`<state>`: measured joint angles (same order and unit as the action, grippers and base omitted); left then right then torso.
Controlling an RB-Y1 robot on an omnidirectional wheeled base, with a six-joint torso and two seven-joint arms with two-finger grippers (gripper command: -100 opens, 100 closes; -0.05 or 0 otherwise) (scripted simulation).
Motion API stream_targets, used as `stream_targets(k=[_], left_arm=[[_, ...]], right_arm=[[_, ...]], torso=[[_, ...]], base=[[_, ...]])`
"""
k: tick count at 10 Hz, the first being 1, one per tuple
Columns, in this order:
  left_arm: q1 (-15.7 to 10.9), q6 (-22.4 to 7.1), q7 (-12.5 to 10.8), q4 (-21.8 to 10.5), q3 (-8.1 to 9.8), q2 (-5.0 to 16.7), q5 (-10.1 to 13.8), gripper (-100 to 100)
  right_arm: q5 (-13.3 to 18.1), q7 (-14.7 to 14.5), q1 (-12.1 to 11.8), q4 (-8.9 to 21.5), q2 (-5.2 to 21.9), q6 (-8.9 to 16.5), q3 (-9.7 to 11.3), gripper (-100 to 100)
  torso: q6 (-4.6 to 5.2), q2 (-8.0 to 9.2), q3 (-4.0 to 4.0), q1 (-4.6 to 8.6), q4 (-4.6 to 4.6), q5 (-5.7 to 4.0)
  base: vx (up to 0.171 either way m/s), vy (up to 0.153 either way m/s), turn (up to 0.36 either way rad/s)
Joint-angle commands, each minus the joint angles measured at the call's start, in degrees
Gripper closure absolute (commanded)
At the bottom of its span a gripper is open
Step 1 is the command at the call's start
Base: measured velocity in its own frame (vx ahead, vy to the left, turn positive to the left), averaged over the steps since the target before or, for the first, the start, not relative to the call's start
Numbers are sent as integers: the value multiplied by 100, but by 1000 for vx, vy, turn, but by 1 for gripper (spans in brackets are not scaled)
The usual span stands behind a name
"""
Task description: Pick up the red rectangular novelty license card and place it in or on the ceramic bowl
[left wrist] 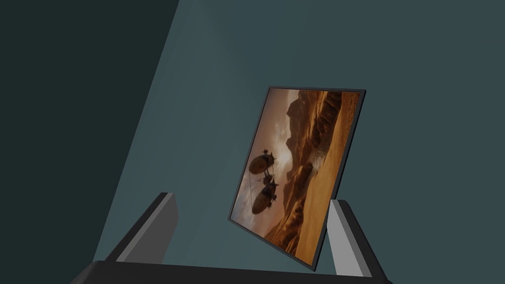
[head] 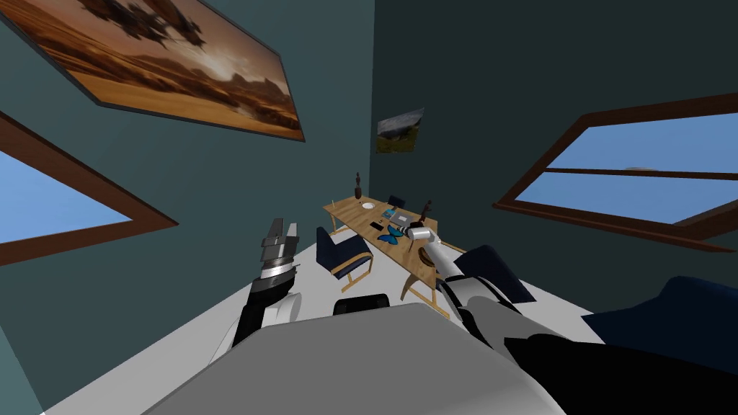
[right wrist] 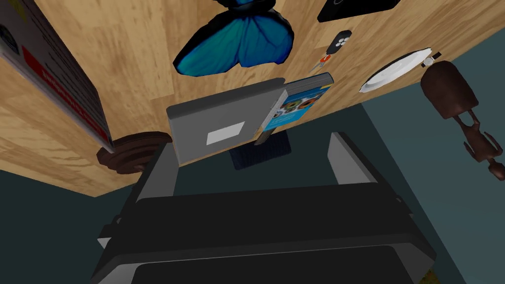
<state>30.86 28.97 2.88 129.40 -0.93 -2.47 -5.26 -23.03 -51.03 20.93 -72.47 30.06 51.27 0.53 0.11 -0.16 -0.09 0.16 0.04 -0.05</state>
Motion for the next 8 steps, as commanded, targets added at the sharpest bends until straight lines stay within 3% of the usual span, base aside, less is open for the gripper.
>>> stream_targets(k=[1,2,3,4,5,6,7,8], left_arm=[[0,0,0,0,0,0,0,0],[0,0,0,0,0,0,0,0],[0,0,0,0,0,0,0,0],[0,0,0,0,0,0,0,0],[0,0,0,0,0,0,0,0],[0,0,0,0,0,0,0,0],[0,0,0,0,0,0,0,0],[0,0,0,0,0,0,0,0]], right_arm=[[-83,-175,206,286,98,286,-55,-100],[-83,-175,206,471,98,317,-55,-100],[-83,-175,206,471,98,317,-55,-100],[-165,-329,372,691,201,612,-116,-100],[-165,-329,372,808,201,612,-116,-100],[-241,-471,526,1026,302,852,-176,-100],[-241,-471,526,1177,302,890,-176,-100],[-310,-602,666,1377,399,1099,-234,-100]], torso=[[0,0,0,0,0,0],[-4,-3,-1,-1,-1,2],[0,-3,-1,-1,0,1],[0,2,2,-2,-1,1],[-3,-3,-1,-2,-1,2],[-1,-5,-2,-1,0,1],[-1,-8,-4,2,1,1],[0,-7,-4,1,2,0]], base=[[34,-7,104],[40,-10,68],[21,-3,-13],[41,-7,92],[45,-12,52],[54,-19,75],[51,-16,41],[56,-14,63]])
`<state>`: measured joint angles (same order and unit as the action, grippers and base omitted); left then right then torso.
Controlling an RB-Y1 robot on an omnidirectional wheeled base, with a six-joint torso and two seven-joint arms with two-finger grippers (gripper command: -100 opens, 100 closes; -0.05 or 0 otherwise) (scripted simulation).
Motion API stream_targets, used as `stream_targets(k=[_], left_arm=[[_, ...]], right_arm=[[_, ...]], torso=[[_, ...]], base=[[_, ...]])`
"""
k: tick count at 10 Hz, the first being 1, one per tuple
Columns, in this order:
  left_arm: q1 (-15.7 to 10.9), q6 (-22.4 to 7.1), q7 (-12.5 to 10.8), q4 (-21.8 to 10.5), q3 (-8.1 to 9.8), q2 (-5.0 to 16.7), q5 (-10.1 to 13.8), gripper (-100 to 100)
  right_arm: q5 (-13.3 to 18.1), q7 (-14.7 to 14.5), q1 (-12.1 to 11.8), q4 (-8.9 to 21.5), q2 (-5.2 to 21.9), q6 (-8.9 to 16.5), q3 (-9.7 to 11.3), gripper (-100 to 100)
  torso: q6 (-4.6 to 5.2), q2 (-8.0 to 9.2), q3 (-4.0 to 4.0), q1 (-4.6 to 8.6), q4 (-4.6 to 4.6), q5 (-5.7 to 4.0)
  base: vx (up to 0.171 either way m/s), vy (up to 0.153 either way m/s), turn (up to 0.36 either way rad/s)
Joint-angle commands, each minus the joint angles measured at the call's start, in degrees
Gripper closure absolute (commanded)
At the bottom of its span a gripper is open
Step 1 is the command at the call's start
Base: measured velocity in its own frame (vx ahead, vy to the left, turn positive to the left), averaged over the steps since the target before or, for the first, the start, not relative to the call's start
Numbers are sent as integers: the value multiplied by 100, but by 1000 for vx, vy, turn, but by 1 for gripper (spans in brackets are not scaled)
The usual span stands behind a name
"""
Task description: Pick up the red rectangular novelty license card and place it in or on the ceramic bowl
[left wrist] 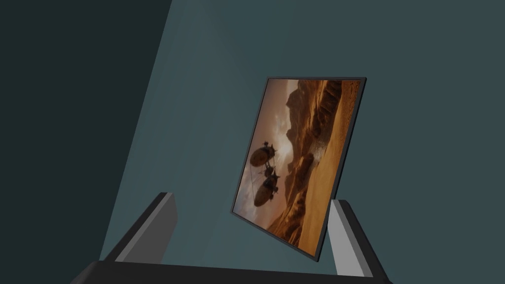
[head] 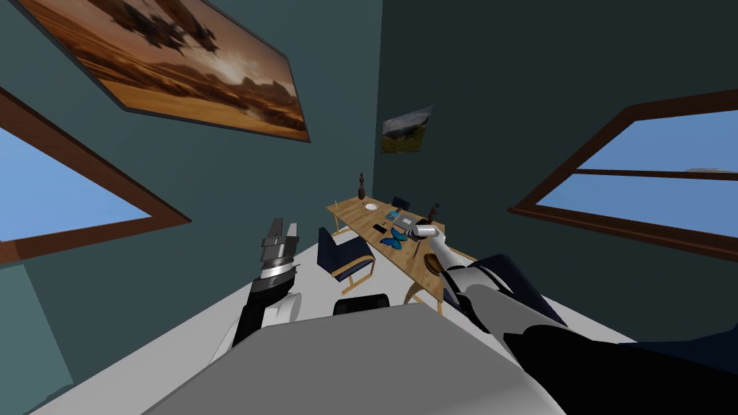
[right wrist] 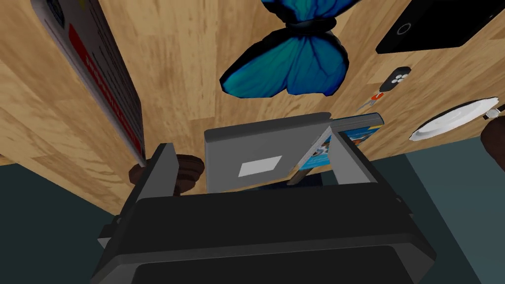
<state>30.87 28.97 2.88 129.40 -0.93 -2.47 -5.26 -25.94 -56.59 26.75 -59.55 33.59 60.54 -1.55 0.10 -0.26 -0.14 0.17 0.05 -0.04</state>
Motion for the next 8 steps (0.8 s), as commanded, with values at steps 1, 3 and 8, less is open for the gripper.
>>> stream_targets(k=[1,3,8], left_arm=[[0,0,0,0,0,0,0,0],[0,0,0,0,0,0,0,0],[0,0,0,0,0,0,0,0]], right_arm=[[-19,-47,84,285,46,222,-25,-100],[-81,-166,210,590,136,461,-80,-100],[-185,-368,416,1205,292,873,-180,-100]], torso=[[0,0,0,0,0,0],[0,1,1,0,0,0],[1,10,5,0,-1,-1]], base=[[46,-12,36],[48,-18,41],[36,-15,25]])
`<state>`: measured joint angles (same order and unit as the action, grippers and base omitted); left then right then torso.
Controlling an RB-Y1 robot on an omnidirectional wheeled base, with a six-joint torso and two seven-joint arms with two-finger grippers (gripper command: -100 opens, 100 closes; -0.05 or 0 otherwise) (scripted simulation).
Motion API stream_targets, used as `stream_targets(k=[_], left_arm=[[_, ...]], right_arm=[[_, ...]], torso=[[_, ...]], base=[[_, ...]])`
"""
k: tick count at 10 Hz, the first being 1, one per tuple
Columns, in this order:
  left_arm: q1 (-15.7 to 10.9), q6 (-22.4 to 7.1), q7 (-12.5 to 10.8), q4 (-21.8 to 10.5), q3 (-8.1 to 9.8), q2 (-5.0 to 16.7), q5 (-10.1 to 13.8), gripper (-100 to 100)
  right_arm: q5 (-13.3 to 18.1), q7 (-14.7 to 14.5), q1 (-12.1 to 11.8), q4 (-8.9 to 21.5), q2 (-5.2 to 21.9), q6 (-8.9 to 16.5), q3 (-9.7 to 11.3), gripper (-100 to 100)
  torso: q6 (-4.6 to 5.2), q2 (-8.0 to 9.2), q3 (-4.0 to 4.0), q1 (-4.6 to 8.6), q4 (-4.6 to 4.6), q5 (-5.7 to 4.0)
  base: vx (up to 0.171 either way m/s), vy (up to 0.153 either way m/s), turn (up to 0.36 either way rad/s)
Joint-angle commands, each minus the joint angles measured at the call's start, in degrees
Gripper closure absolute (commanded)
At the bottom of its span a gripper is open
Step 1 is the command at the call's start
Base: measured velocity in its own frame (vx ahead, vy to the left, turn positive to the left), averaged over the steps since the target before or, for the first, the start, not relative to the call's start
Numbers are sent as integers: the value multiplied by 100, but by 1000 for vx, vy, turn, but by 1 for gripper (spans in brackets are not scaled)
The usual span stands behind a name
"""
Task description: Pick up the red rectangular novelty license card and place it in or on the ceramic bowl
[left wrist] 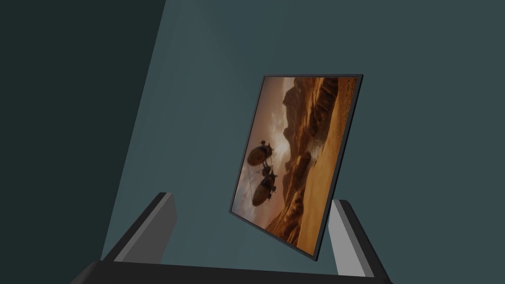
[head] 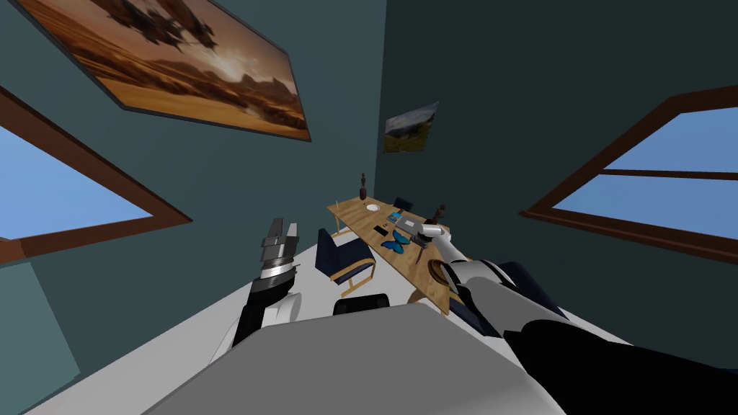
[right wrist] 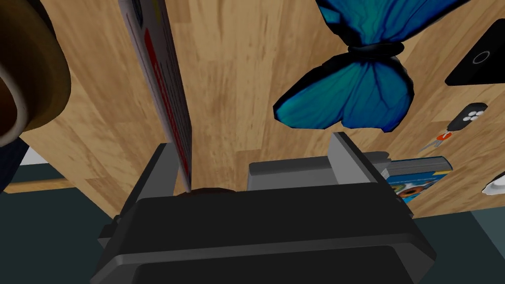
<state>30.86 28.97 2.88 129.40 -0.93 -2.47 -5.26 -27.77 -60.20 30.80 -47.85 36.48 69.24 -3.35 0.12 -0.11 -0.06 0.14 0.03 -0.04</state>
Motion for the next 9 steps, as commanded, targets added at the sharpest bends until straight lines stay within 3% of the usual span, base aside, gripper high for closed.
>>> stream_targets(k=[1,6,8,9], left_arm=[[0,0,0,0,0,0,0,0],[0,0,0,0,0,0,0,0],[0,0,0,0,0,0,0,0],[0,0,0,0,0,0,0,0]], right_arm=[[-42,-89,90,286,67,173,-43,-100],[-131,-281,222,932,217,588,-146,-100],[-129,-249,183,841,210,607,-147,-100],[-130,-257,186,853,212,608,-147,0]], torso=[[0,0,0,0,0,0],[1,-1,0,8,0,-2],[0,7,4,5,-2,-2],[0,8,5,-1,-2,0]], base=[[21,-13,29],[30,-31,8],[0,-15,-4],[0,0,0]])
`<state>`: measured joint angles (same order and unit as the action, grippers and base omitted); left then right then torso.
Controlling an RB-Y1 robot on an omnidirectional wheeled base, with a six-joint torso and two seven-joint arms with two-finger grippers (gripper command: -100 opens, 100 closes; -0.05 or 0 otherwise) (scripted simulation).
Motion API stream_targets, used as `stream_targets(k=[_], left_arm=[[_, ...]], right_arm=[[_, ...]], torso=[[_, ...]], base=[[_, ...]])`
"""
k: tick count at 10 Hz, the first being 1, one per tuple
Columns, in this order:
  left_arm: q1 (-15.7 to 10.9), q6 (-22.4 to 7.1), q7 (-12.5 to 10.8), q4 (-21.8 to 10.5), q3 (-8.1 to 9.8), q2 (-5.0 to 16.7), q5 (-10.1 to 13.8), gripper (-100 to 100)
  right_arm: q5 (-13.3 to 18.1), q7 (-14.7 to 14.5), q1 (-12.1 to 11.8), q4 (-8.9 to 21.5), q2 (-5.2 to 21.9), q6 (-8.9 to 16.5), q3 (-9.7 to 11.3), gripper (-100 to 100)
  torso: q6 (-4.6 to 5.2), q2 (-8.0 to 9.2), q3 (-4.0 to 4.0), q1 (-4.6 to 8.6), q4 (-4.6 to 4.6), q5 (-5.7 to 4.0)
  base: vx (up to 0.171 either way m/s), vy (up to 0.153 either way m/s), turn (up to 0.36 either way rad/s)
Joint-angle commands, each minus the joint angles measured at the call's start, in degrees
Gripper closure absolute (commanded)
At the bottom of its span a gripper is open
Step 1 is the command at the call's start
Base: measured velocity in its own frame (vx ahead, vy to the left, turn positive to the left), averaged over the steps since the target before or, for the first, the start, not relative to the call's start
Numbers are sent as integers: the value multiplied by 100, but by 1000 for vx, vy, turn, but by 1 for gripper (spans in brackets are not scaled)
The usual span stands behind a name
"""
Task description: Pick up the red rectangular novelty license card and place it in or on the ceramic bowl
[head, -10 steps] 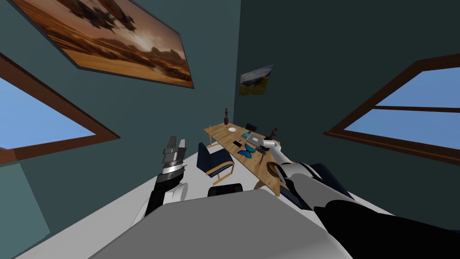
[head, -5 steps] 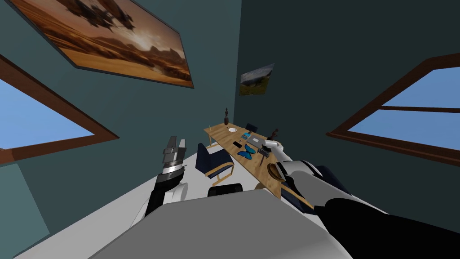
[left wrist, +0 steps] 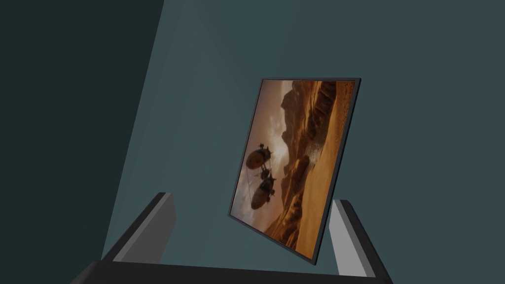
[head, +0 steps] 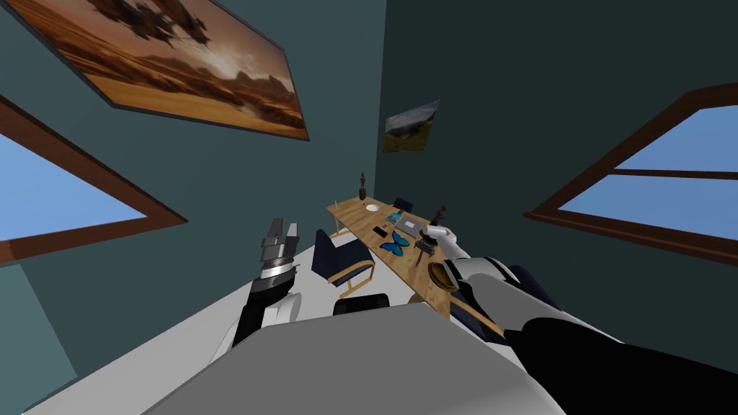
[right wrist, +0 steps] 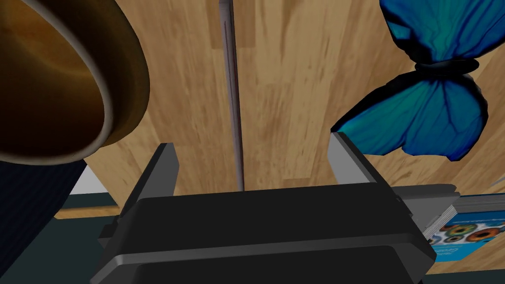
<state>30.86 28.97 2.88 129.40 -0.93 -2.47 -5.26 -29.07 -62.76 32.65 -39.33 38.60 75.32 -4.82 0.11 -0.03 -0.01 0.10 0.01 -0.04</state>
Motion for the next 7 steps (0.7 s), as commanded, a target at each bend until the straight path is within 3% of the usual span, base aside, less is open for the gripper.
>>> stream_targets(k=[1,3,4,5,7], left_arm=[[0,0,0,0,0,0,0,0],[-1,0,0,0,0,1,0,0],[0,0,0,0,1,0,0,0],[-2,0,0,0,0,0,0,0],[0,0,0,0,1,0,0,0]], right_arm=[[-286,286,-276,-286,286,-209,286,-100],[-443,493,-276,-295,333,-209,399,-100],[-698,726,-553,-587,602,-418,659,-100],[-847,820,-553,-529,666,-418,797,-100],[-886,986,-553,-590,666,-418,797,-100]], torso=[[0,0,0,0,0,0],[-2,14,8,26,-4,-5],[3,12,7,20,-3,-5],[-7,17,10,18,-4,-3],[4,14,8,16,-3,-4]], base=[[-33,-47,335],[-39,-69,150],[-53,-46,343],[-58,-61,237],[-18,-22,-15]])
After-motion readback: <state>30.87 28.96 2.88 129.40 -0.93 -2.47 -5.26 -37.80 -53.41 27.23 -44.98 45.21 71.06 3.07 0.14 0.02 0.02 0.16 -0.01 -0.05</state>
